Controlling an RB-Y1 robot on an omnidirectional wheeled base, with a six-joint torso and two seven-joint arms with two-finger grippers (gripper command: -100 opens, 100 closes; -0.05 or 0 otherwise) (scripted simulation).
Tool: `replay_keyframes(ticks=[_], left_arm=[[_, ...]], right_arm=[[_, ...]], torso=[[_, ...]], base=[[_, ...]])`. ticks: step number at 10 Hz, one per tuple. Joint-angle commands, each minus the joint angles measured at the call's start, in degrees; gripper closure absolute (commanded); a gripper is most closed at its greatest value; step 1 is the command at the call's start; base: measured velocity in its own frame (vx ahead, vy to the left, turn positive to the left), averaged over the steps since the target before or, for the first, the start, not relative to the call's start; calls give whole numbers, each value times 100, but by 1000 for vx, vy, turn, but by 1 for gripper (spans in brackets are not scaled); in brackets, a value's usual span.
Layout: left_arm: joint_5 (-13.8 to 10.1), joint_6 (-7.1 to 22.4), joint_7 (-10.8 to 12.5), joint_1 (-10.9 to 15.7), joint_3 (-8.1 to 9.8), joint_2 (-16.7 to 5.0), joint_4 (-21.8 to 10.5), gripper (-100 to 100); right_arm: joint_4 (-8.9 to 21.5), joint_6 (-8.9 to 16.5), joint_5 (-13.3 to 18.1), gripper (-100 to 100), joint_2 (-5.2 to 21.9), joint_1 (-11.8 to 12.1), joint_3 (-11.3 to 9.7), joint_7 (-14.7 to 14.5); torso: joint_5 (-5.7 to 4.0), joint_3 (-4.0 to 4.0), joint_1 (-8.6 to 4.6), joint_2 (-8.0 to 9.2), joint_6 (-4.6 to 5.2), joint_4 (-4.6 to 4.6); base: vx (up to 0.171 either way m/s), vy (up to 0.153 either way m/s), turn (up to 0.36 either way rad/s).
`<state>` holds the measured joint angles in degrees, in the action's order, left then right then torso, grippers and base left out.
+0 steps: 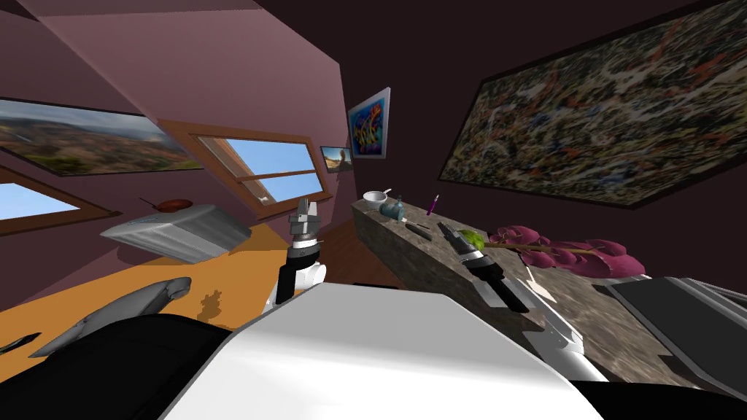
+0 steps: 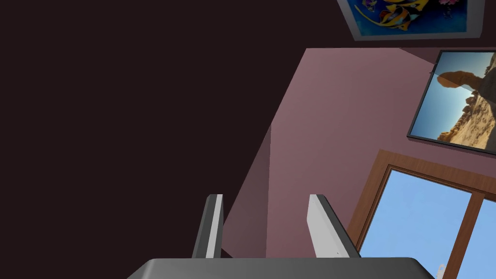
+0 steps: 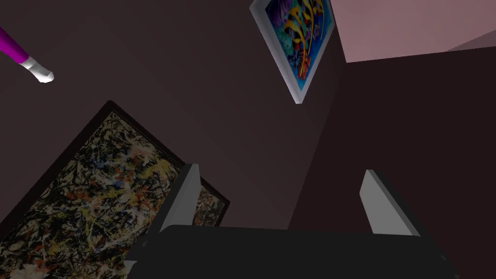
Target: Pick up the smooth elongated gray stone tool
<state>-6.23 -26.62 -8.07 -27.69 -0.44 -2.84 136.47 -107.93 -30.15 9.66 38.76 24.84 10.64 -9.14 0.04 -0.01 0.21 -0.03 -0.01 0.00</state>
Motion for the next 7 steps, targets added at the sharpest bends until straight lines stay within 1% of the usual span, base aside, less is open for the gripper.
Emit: replay_keyframes(ticks=[1,2,3,4,5,6,7], left_arm=[[0,0,0,0,0,0,0,0],[0,0,0,0,0,0,0,0],[0,0,0,0,0,0,0,0],[0,0,0,0,0,0,0,0],[0,0,0,0,0,0,0,0],[0,0,0,0,0,0,0,0],[0,0,0,0,0,0,0,0]], right_arm=[[84,22,55,-100,244,6,-8,-58],[311,29,151,-100,436,15,-8,-134],[311,29,151,-100,591,15,-8,-134],[546,32,252,-100,780,30,-22,-206],[546,32,252,-100,939,30,-22,-206],[787,32,358,-100,1117,50,-50,-275],[787,32,358,-100,1277,50,-50,-275]], torso=[[0,0,0,0,0,0],[0,0,-2,0,1,0],[0,-2,0,-4,-1,-1],[1,-2,-1,-4,1,-1],[1,-3,3,-4,0,-1],[1,-2,2,-4,1,-1],[1,-4,5,-8,-1,-2]], base=[[6,52,19],[15,61,61],[17,55,25],[16,69,57],[14,60,25],[27,71,68],[29,56,30]])
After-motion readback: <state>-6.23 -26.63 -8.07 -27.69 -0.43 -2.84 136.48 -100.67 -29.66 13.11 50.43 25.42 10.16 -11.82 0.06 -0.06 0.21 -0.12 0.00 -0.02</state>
